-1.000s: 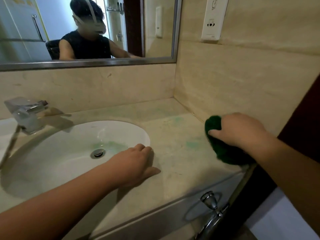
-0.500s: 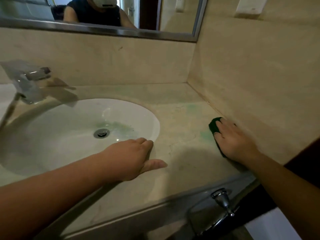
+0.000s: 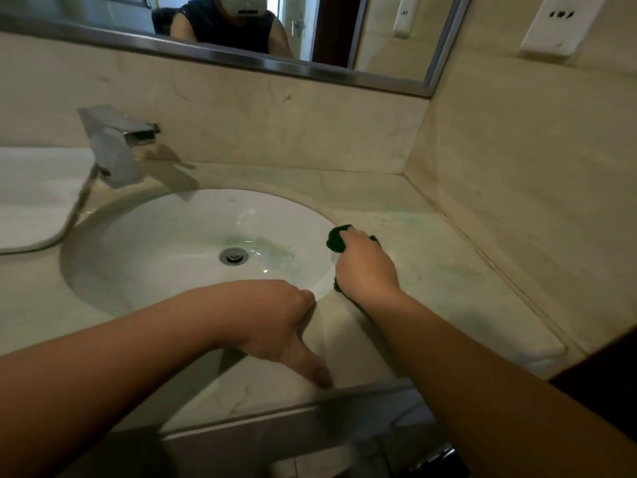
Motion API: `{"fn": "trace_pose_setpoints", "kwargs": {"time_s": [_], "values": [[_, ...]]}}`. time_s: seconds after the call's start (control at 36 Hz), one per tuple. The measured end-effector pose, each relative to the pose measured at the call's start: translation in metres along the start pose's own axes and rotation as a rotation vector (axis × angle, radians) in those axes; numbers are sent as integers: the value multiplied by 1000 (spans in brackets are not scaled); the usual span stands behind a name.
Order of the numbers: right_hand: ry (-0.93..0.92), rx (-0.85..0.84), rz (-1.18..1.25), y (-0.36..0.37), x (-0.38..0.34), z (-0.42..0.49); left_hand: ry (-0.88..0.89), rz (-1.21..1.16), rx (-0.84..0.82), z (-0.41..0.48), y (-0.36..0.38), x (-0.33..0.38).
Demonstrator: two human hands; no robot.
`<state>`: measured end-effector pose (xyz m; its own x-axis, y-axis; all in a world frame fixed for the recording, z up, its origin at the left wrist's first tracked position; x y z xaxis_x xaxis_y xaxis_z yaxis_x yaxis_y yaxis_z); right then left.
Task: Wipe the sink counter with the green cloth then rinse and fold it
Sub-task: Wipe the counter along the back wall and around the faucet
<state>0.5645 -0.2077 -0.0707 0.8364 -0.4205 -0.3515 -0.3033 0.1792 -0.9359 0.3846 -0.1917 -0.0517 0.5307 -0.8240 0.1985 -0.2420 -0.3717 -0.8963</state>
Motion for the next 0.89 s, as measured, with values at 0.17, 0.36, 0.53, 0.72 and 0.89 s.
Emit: {"fn": "trace_pose_setpoints", "kwargs": {"time_s": [0.17,0.36,0.53,0.72,0.89], "values": [[-159,-42,310,-21,-41,3,1,-16,8,-2,-6,7],[-193,58,8,-108,44,-19,8,22,66,-1,-8,25],[68,-171,-130,-79,156,-32,3,14,81,-1,-7,25],[25,-95,-204,-43,124,-14,2,-19,78,1,-7,22],[-132,-18,-199,-20,68,-15,5,-5,93,0,-9,24]]}}
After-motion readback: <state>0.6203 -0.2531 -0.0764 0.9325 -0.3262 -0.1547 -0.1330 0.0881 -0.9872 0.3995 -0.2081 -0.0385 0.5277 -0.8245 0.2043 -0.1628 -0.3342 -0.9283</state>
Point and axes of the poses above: each hand's wrist, its own z-axis towards the middle knuckle, its own y-axis out of the palm, x = y × z, the point moved 1 cm from there along z, towards the middle knuckle, and after that the axes turned 4 degrees about -x, right-handed, at the moved point
